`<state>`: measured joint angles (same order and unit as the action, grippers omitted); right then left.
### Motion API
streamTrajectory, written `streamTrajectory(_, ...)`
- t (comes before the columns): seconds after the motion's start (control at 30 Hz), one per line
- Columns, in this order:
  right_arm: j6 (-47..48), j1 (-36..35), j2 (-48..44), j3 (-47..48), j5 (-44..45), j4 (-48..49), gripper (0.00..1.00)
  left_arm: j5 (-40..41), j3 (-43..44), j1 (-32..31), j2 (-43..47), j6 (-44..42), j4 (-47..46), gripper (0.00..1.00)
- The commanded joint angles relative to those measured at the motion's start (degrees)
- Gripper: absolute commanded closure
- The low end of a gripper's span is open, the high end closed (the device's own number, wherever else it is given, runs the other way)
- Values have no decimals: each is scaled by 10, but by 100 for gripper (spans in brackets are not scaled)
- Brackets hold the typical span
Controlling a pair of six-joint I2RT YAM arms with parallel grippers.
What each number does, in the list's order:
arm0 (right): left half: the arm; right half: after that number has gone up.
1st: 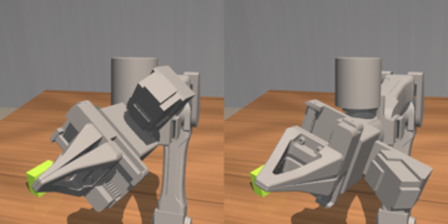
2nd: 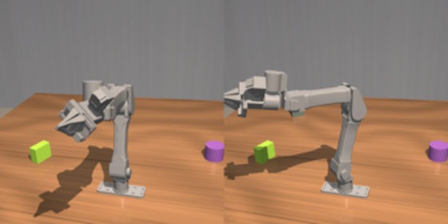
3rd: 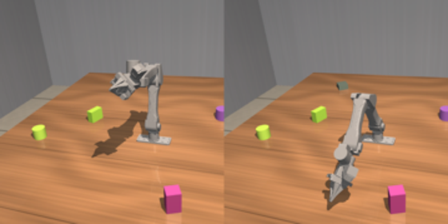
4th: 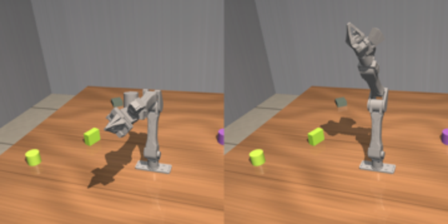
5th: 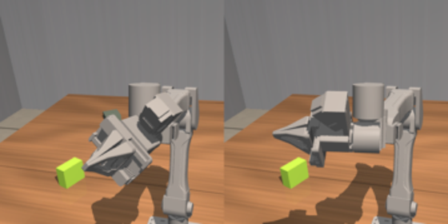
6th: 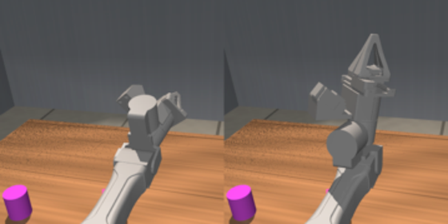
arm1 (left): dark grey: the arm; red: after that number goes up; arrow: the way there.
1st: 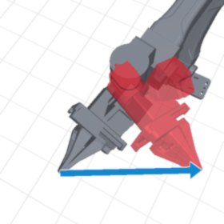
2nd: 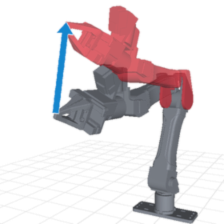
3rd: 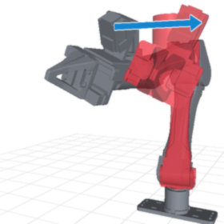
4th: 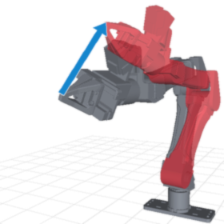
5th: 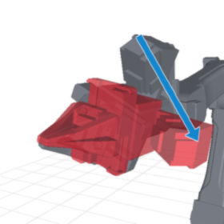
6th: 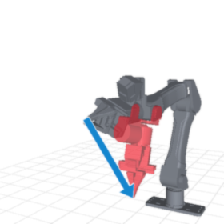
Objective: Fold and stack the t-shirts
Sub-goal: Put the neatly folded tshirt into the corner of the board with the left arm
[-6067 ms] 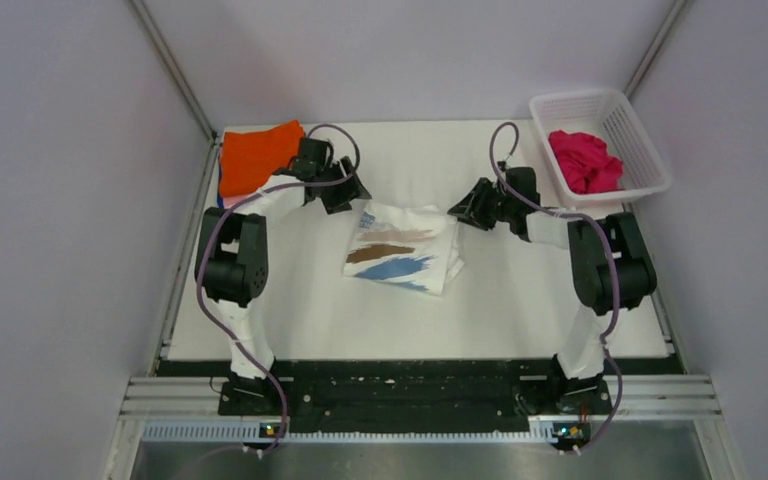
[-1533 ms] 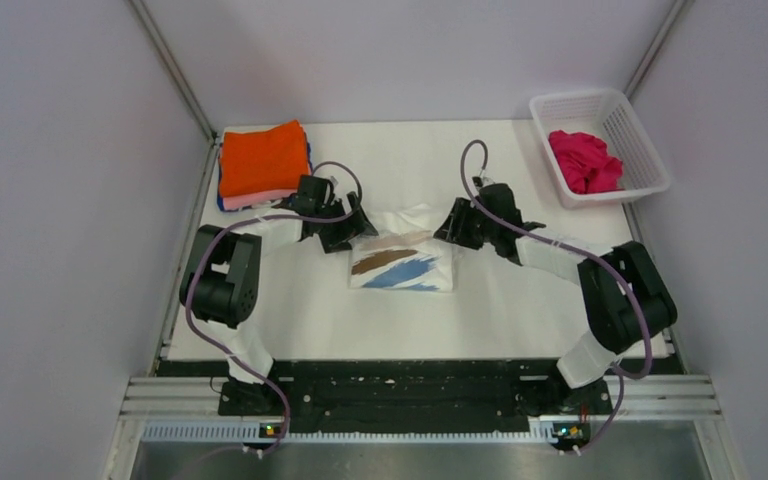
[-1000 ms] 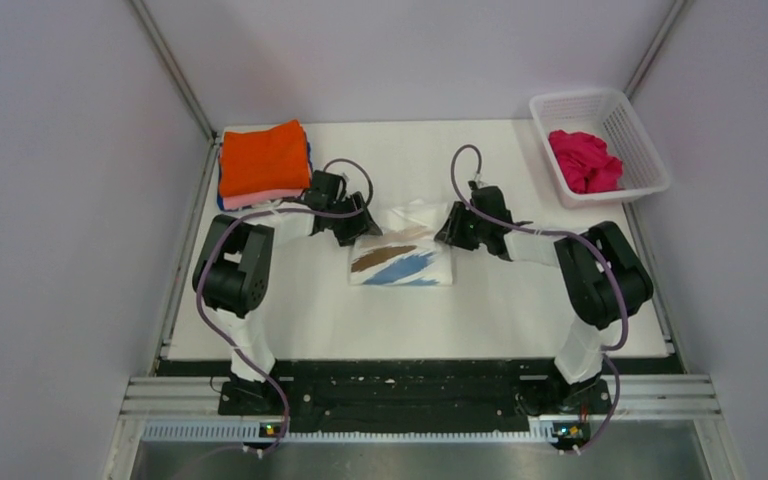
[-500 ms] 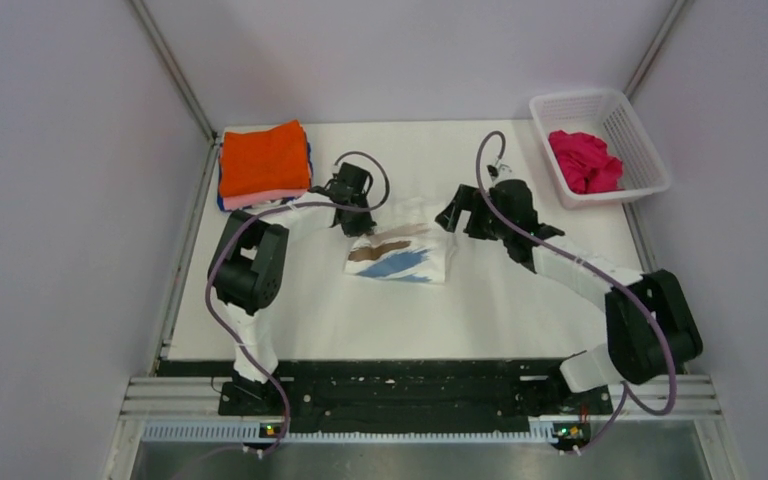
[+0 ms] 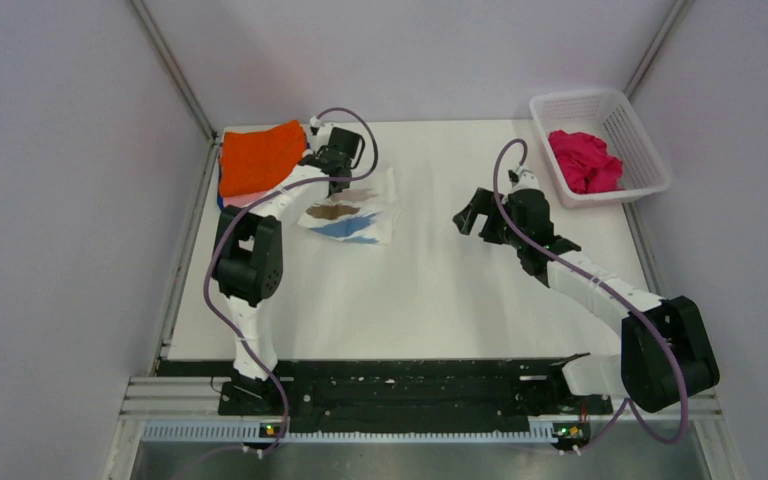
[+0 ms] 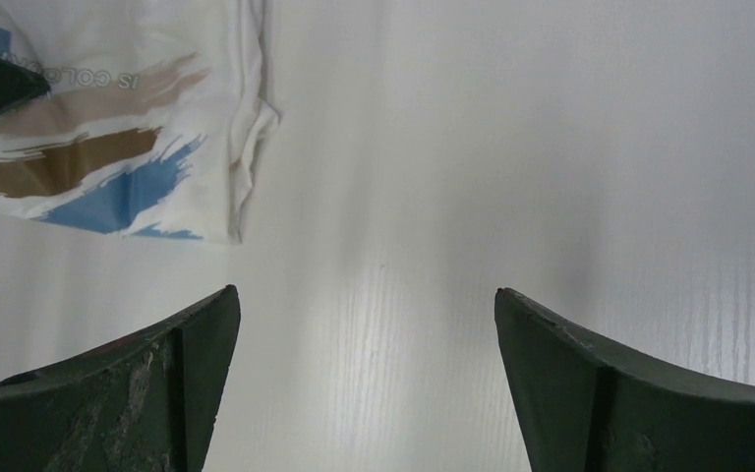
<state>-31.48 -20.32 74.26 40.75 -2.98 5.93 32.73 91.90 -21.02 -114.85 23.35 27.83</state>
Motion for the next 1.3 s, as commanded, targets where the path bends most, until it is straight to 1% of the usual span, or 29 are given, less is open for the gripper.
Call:
streamTrajectory(0.0, 14, 8, -13, 3, 16, 13, 1, 94, 54, 20, -1, -116, -47, 100)
streamTrajectory(0.1, 15, 9, -14, 1, 26, 13, 1, 89, 67, 31, 9, -165, -61, 100)
streamTrajectory(0.27, 16, 9, -13, 2, 26, 12, 1, 41, 97, 51, 26, -199, -60, 100)
streamTrajectory(0.43, 16, 10, -15, 3, 28, 5, 1, 40, 128, 60, 39, -251, -62, 100)
streamTrajectory(0.67, 14, 10, -6, 11, 28, -6, 1, 7, 191, 68, 69, -245, -7, 100)
streamTrajectory(0.83, 13, 10, -4, 11, 26, -7, 1, -10, 231, 84, 73, -235, 19, 100)
streamTrajectory(1.0, 13, 9, -5, 13, 26, -9, 1, -25, 271, 95, 64, -235, 33, 100)
streamTrajectory(1.27, 14, 9, -5, 15, 25, -14, 1, -24, 328, 118, 57, -255, 36, 100)
